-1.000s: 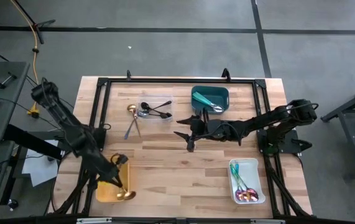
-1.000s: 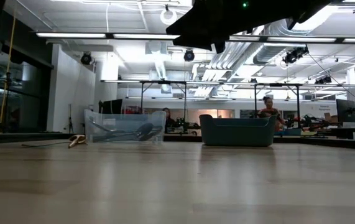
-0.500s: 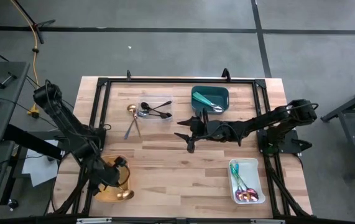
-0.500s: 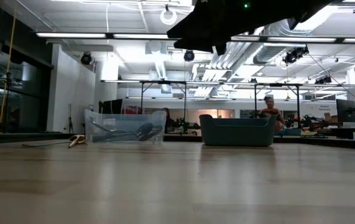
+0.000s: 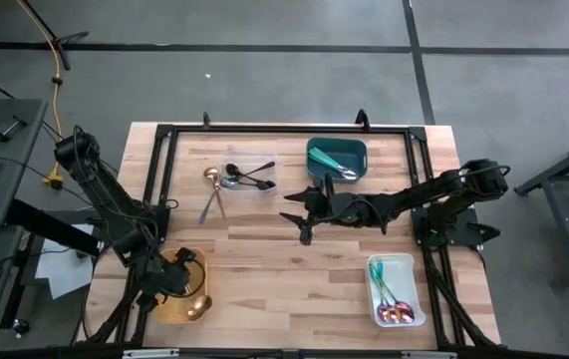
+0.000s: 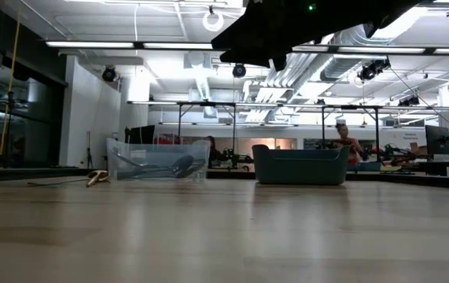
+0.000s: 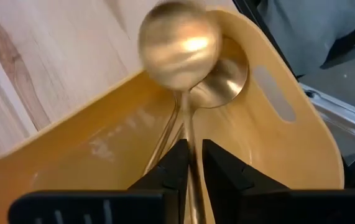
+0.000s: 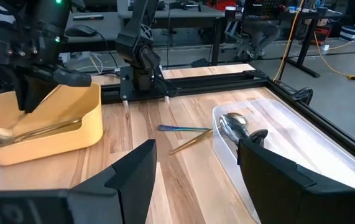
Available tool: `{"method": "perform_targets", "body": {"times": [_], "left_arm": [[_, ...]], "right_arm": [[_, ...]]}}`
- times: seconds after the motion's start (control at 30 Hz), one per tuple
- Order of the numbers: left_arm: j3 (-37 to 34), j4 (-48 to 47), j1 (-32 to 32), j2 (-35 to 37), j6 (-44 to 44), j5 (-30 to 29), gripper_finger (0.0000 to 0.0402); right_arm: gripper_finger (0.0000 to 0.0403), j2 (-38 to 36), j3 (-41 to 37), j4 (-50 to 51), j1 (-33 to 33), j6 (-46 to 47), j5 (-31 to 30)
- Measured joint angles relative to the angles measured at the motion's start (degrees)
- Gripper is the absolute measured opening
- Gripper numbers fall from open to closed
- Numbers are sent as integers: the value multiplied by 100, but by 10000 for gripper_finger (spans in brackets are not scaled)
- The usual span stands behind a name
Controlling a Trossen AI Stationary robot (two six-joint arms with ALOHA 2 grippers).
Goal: Sort silverware by color (type)
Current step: Put the gold spoon into the yellow bin, then adjust the yellow bin
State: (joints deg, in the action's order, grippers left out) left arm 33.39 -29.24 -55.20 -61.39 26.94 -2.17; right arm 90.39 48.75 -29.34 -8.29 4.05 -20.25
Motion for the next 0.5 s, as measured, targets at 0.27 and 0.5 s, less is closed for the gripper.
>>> {"method": "perform_targets", "body": {"times": [0.27,0.5], "left_arm": [[0,-15,2,0,404,-4,45],[0,-130,7,0,-167,-548,46]], "right_arm": [[222,0,0,2,0,0,24],[222,0,0,2,0,2,20]]}}
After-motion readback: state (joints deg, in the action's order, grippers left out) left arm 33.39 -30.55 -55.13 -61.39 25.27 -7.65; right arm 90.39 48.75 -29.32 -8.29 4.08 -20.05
